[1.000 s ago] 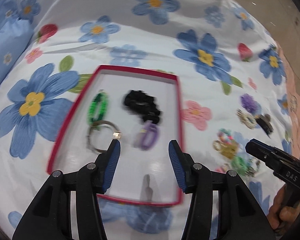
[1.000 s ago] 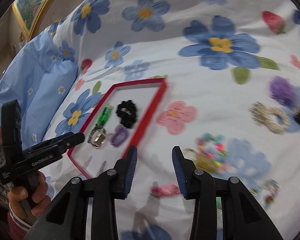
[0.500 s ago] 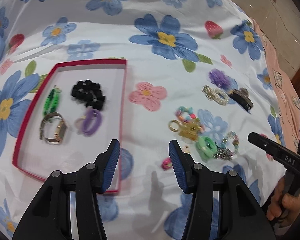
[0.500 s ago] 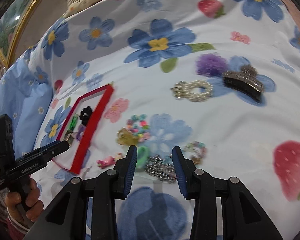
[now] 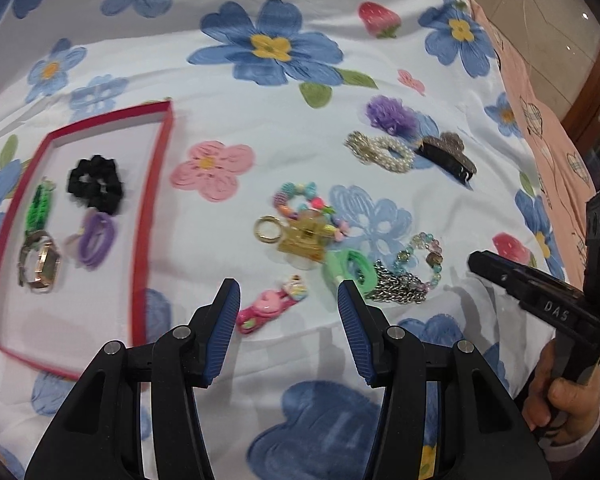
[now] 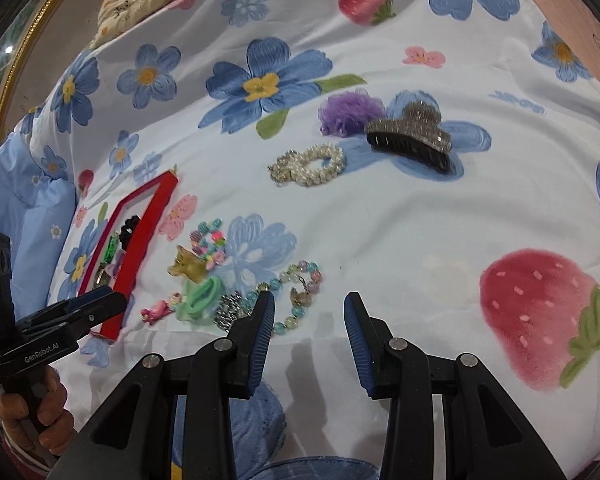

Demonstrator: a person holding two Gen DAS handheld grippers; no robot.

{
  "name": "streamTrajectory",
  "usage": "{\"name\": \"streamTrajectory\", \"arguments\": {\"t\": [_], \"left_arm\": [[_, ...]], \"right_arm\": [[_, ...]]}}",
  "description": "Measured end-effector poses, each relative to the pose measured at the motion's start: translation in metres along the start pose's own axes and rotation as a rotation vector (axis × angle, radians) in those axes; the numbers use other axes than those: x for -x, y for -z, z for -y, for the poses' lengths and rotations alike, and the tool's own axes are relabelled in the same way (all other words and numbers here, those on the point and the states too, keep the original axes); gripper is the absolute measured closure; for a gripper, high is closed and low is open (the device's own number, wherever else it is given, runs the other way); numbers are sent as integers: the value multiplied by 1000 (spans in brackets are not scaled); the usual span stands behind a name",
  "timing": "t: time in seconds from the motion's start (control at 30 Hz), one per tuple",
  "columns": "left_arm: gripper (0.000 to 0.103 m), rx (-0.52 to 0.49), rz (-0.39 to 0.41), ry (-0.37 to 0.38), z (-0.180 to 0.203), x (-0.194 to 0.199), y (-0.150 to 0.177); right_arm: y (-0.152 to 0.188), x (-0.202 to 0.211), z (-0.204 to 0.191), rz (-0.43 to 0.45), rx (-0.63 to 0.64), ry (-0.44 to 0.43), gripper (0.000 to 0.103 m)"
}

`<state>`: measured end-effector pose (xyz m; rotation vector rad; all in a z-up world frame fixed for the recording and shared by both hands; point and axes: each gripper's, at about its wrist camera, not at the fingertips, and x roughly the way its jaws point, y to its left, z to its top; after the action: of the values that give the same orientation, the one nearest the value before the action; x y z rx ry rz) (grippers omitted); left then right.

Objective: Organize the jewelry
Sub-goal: 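Move both open tools back over the remaining jewelry, then grasp the light green hair tie with the left tool while the right tool grasps the beaded bracelet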

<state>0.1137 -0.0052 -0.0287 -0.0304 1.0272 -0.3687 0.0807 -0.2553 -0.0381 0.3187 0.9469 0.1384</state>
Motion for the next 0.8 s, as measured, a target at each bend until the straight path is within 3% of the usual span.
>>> {"name": "streamTrajectory", "arguments": {"t": [0.43,0.5,0.6,0.67,0.73,0.8], "left_arm": [[53,-48,-92,35,27,-53,-8],[59,-80,-85,8,32,-58,-9],[87,-119,-99,8,36,-64,-10],[89,-138,-106,4,38,-68,-9],[90,-157,-93,-2,40,-66,-7],[91,-153,-84,13,40,-61,-6]], "right_arm": [[0,-44,-5,-72,36,8,64],[0,-45,-6,-66,41,11,64],[1,-47,-4,-61,36,11,68],[1,-47,-5,-58,48,18,73],[1,-48,-5,-56,61,35,87],[1,-47,-1,-58,47,16,91]]}}
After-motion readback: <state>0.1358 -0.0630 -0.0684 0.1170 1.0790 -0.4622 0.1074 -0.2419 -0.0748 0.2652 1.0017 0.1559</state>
